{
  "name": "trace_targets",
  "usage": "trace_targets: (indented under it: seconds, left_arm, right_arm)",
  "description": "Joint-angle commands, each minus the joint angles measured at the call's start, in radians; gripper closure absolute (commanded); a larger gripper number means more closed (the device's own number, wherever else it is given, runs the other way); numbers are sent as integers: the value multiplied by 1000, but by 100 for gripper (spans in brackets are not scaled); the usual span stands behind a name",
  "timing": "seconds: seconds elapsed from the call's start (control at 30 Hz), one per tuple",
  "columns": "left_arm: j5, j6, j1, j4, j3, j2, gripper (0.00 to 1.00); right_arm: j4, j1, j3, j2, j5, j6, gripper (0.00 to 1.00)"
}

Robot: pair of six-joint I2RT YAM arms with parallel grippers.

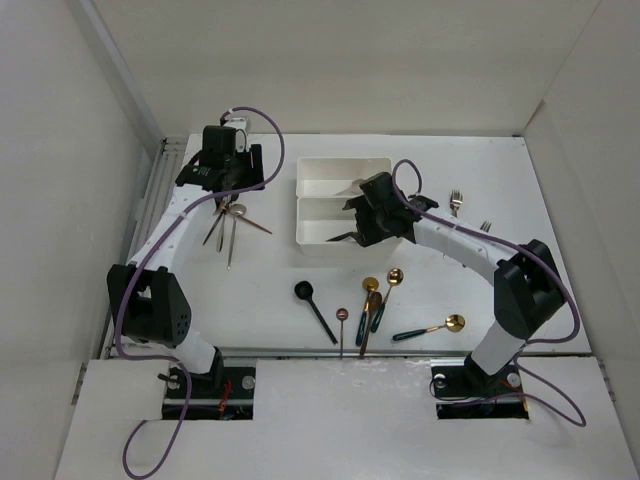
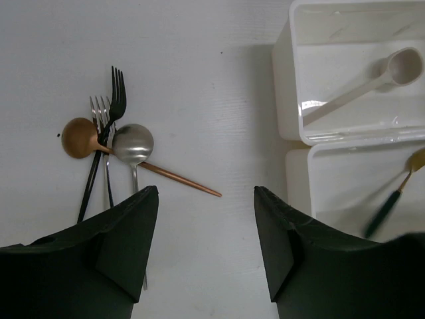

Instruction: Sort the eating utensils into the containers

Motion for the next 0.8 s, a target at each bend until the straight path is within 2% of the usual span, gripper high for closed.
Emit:
trace_targets:
  seconds: [0.0, 0.07, 0.13, 0.23, 0.33, 0.4, 0.47, 0.53, 0.63, 0.67, 0.77]
  left_arm:
    - [-26, -13, -30, 23, -21, -68, 44]
    - [-26, -13, -44, 14, -44, -88, 44]
    - [-26, -13, -68, -8, -44, -98, 46]
    - [26, -72, -97, -75, -58, -140, 46]
    - [121, -153, -143, -158, -115, -174, 48]
    - [142, -207, -182, -213, -179, -187, 52]
    - [156, -270, -240, -235, -237, -213, 56]
    - [165, -304, -271, -264, -311, -226, 56]
    - [165, -335, -361, -275, -374, -259, 54]
    - [165, -344, -424, -275, -388, -284, 50]
    - [146, -404, -510, -254, -451, -304, 41]
  right_arm:
    - [13, 8, 4, -22, 1, 25, 26]
    - [13, 8, 15, -60, 39, -36, 19]
    - [27, 8, 54, -84, 132, -108, 16]
    - [0, 20, 113, -123, 261, -298, 15]
    - [-11, 29, 113, -166, 304, -424, 12]
    - [-11, 29, 94, -207, 318, -546, 12]
    - [-75, 29, 94, -232, 346, -600, 12]
    - [-112, 29, 94, -279, 375, -668, 11]
    - [-143, 52, 52, -366, 439, -732, 11]
    - [-143, 52, 36, -390, 450, -743, 11]
    - [-132, 52, -36, -486, 459, -763, 11]
